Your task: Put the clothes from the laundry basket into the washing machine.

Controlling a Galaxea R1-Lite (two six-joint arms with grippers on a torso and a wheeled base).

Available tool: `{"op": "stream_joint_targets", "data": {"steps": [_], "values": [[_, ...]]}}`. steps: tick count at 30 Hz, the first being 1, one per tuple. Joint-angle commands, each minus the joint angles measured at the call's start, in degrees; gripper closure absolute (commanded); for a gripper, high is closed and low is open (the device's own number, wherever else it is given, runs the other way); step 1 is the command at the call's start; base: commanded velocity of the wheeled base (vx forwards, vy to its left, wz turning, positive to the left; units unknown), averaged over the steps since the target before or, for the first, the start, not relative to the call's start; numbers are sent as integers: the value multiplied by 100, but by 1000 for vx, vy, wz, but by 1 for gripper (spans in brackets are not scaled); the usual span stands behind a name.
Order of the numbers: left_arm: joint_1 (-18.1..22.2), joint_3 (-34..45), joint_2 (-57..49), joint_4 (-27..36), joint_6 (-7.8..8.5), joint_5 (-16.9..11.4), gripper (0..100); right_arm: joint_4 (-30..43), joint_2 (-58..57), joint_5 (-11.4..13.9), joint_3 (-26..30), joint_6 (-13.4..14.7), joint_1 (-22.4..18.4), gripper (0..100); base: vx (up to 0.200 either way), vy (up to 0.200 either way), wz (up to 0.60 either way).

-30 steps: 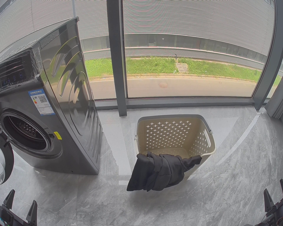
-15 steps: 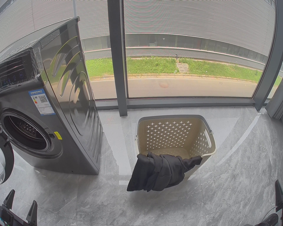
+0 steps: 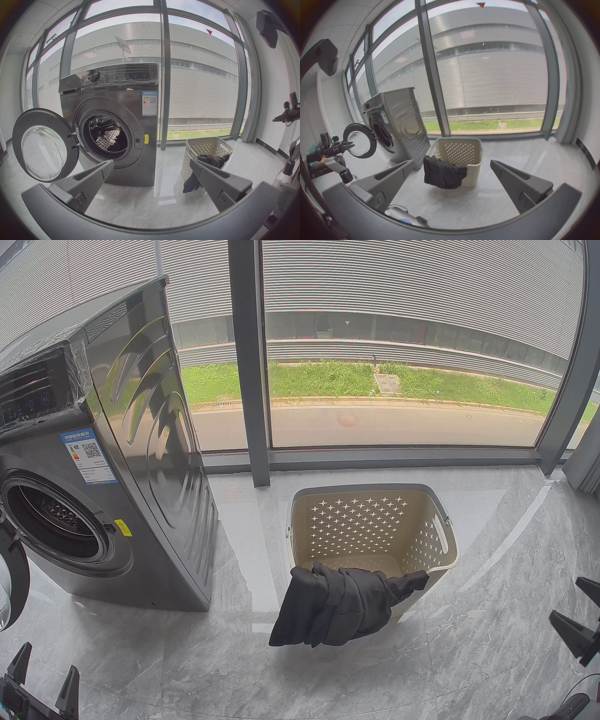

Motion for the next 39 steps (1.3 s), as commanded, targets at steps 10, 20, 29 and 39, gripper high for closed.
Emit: {"op": "stream_joint_targets", "data": {"steps": [10, 20, 29, 39], "values": [[0, 101, -84, -4, -8, -5, 0, -1777, 5418, -524, -774, 410, 1547, 0, 0, 0, 0], [0, 101, -84, -4, 1, 4, 0, -1935, 6517, -778, -1055, 647, 1556, 0, 0, 0, 0], [0, 101, -84, 4, -8, 4, 0, -2621, 7414, -1033, -1161, 999, 1503, 0, 0, 0, 0], [0, 101, -84, -4, -34, 4, 0, -2998, 8328, -1192, -1389, 1183, 1521, 0, 0, 0, 0]]}}
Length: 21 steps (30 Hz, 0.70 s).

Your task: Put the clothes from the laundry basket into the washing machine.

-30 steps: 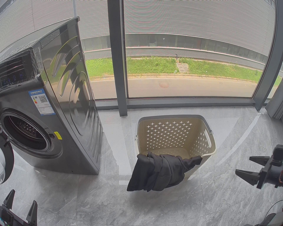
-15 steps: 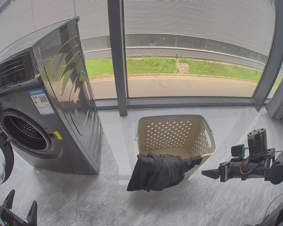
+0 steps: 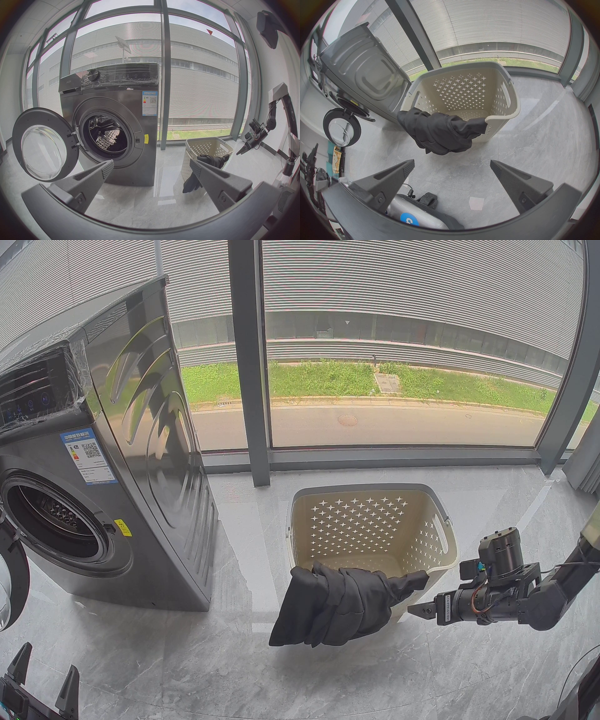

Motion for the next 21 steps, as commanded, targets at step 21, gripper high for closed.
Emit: {"op": "stream_joint_targets", "data": {"steps": [21], "values": [[0, 101, -84, 4, -35, 4, 0, -503, 1952, -247, -933, 61, 184, 0, 0, 0, 0]]}}
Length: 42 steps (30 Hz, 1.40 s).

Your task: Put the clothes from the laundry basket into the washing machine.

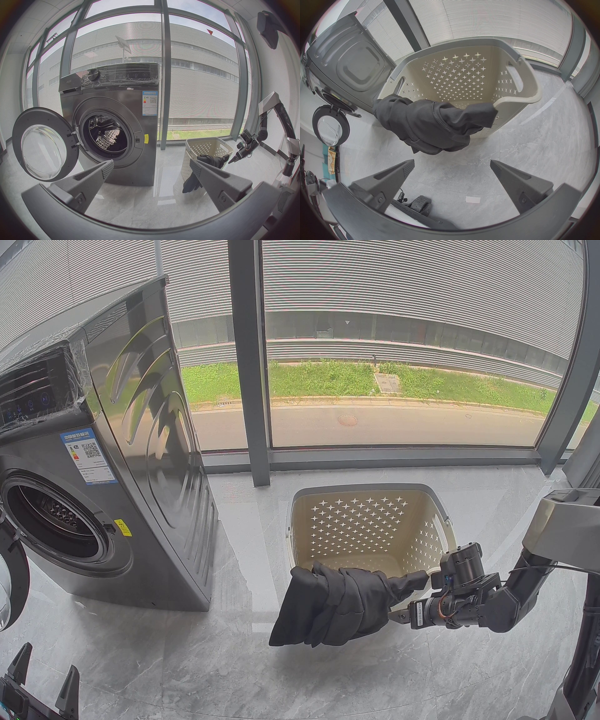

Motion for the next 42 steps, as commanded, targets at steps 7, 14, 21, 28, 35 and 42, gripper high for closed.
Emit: {"op": "stream_joint_targets", "data": {"steps": [7, 14, 21, 28, 35, 42], "values": [[0, 101, -84, -2, -10, 6, 0, -266, 703, -3, -517, 11, 156, 0, 0, 0, 0], [0, 101, -84, -2, -10, 6, 0, -495, 1116, -3, -816, -7, 147, 0, 0, 0, 0], [0, 101, -84, -2, -10, 6, 0, -486, 1353, -135, -1220, -7, 103, 0, 0, 0, 0], [0, 101, -84, -2, -10, 6, 0, -495, 1353, -152, -1431, 2, 94, 0, 0, 0, 0], [0, 101, -84, -2, -10, 6, 0, -495, 1344, -152, -1431, 11, 85, 100, 0, 0, 0], [0, 101, -84, -2, -19, 6, 0, -495, 1274, -152, -1370, 11, 103, 100, 0, 0, 0]]}}
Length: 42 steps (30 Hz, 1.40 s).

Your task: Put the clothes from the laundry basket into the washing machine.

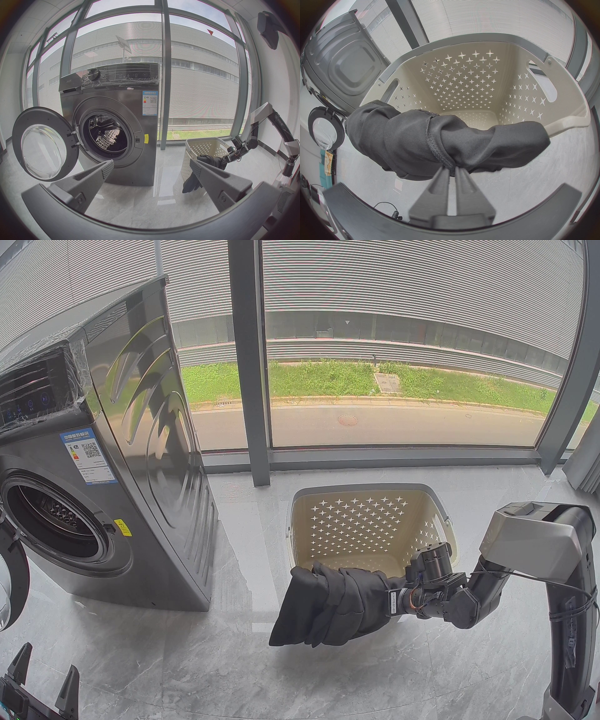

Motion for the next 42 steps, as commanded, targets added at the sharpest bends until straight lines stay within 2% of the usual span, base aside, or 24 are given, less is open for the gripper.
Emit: {"op": "stream_joint_targets", "data": {"steps": [1, 4, 11, 15, 26, 27, 37, 42], "values": [[0, 101, -84, -2, -13, 1, 0, -2, -92, 10, 58, 8, 13, 100, 0, 0, 0], [0, 101, -84, -2, -13, 10, 0, -11, -189, 10, 207, 8, 31, 100, 0, 0, 0], [0, 101, -84, -2, -13, 10, 0, -362, -1217, 10, 1174, -27, 75, 100, 0, 0, 0], [0, 101, -84, -2, -13, 10, 0, -494, -1753, 28, 1526, -53, 75, 100, 0, 0, 0], [0, 101, -84, -2, -13, 10, 0, -512, -1709, 63, 1622, -36, 83, 100, 0, 0, 0], [0, 101, -84, -2, -13, 10, 0, -512, -1621, 63, 1596, -27, 83, 0, 0, 0, 0], [0, 101, -84, -2, -13, 10, 0, -1022, -751, 10, 1464, -44, 180, 0, 0, 0, 0], [0, 101, -84, -2, -13, 10, 0, -916, -382, -7, 1016, -71, 39, 0, 0, 0, 0]]}}
